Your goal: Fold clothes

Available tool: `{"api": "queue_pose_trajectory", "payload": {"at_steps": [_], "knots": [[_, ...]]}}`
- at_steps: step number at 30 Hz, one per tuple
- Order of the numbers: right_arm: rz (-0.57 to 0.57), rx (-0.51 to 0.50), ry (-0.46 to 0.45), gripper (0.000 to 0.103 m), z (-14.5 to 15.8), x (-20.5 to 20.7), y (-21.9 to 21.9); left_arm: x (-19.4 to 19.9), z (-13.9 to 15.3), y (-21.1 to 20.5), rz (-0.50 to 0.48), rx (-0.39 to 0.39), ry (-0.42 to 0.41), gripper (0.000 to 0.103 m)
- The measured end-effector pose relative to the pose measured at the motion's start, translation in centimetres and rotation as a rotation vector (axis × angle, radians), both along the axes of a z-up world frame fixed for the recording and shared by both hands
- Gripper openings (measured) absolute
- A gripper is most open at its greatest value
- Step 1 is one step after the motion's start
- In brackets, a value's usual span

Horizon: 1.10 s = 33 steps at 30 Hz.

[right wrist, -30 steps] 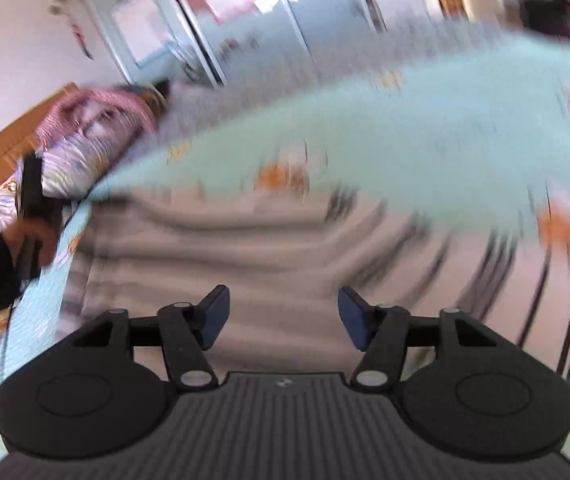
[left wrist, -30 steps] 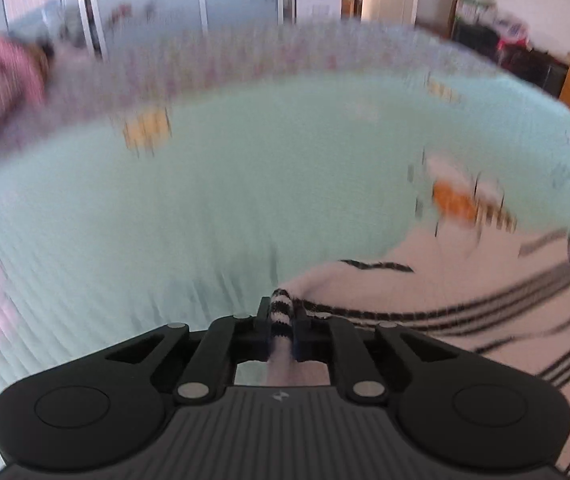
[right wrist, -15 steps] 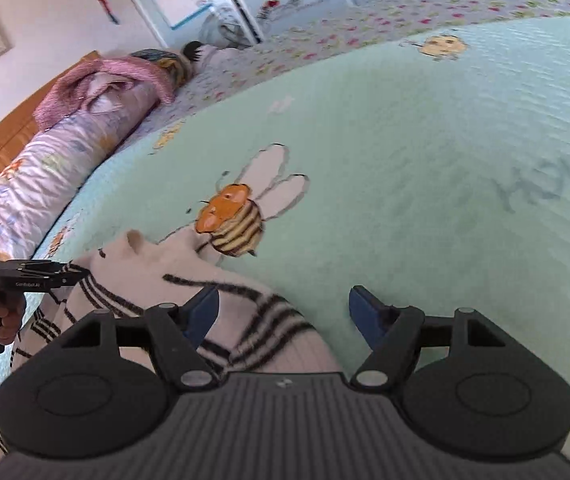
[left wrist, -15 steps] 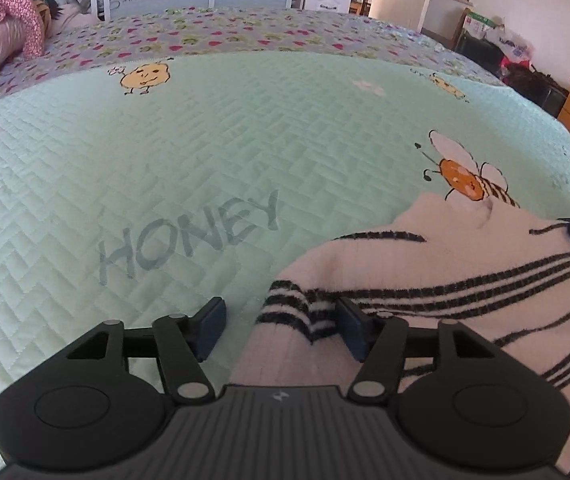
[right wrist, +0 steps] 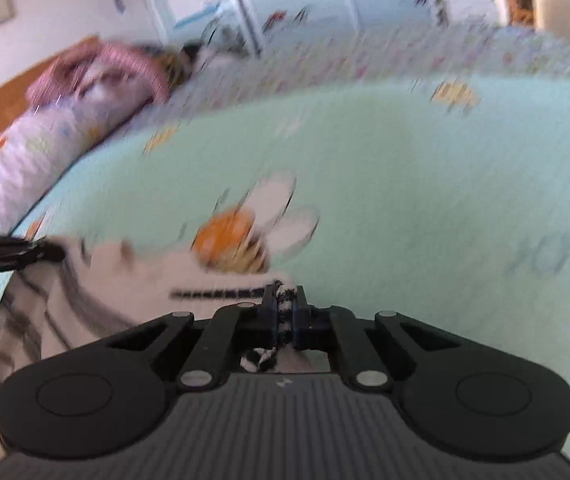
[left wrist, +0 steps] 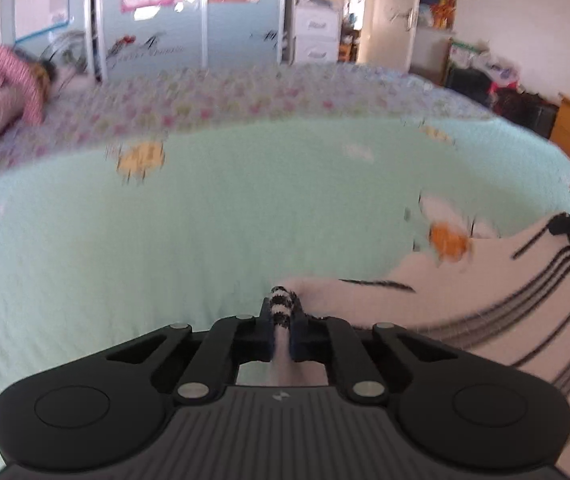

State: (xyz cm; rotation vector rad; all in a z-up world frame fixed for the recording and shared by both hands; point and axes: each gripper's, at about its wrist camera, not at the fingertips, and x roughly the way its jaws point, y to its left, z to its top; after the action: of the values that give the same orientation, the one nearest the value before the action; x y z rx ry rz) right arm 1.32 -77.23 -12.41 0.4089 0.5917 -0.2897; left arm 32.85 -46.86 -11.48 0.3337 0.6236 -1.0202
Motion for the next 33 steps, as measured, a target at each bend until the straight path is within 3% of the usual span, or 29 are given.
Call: {"api": "queue_pose_trajectory", "payload": {"at_steps": [4,6,8,10,12,13,15,16,17,18,25,29,33], "knots": [[-0.036,-0.096,-0.03,0.007,3.0,2.1,-2.8,1.2,2.3,-4.0,0.0,0.031,-0.163,0.008],[-0.065,-0.122,-0.034,0.008,3.2,3.4,-4.1,2.8,0.6,-5.7,0.066,0.103,-0.158,0.024],[-0.114,-0.121,0.004,0.018,1.7,4.8,-5.3,4.0,-1.4,-7.1,0.124,0.206,-0.146,0.036],[-0.188,-0.119,0.078,0.021,-0.1,5.3,-5.4,3.8,-2.5,-6.4,0.144,0.245,-0.168,0.036],[-0.267,-0.132,0.038,0.022,-0.2,3.4,-4.6,3.1,-2.1,-3.5,0.144,0.191,-0.139,0.037],[-0.287,-0.104,-0.029,0.027,0.4,1.4,-4.0,2.6,-1.5,-1.6,0.151,0.158,-0.097,0.037],[-0.297,-0.04,-0.142,0.041,1.5,-2.8,-2.5,1.2,-0.4,2.7,0.161,0.074,-0.011,0.044],[-0.281,0.005,-0.186,0.054,2.0,-5.3,-1.2,0.2,0.0,4.9,0.166,0.034,0.03,0.046],[-0.262,0.049,-0.219,0.063,2.4,-7.7,0.2,-1.2,0.2,7.1,0.188,0.004,0.068,0.049],[-0.234,0.091,-0.229,0.064,2.5,-10.0,1.8,-2.8,0.2,9.7,0.206,-0.016,0.108,0.05],[-0.079,0.275,-0.171,0.065,2.7,-22.5,15.2,-19.0,-1.6,21.6,0.155,-0.018,0.3,0.051],[-0.097,0.29,-0.079,0.066,2.4,-26.5,20.7,-27.0,-2.4,25.4,0.149,0.02,0.324,0.051],[-0.208,0.323,-0.001,0.067,1.3,-30.3,23.0,-32.6,-1.9,27.4,0.126,0.062,0.236,0.053]]}}
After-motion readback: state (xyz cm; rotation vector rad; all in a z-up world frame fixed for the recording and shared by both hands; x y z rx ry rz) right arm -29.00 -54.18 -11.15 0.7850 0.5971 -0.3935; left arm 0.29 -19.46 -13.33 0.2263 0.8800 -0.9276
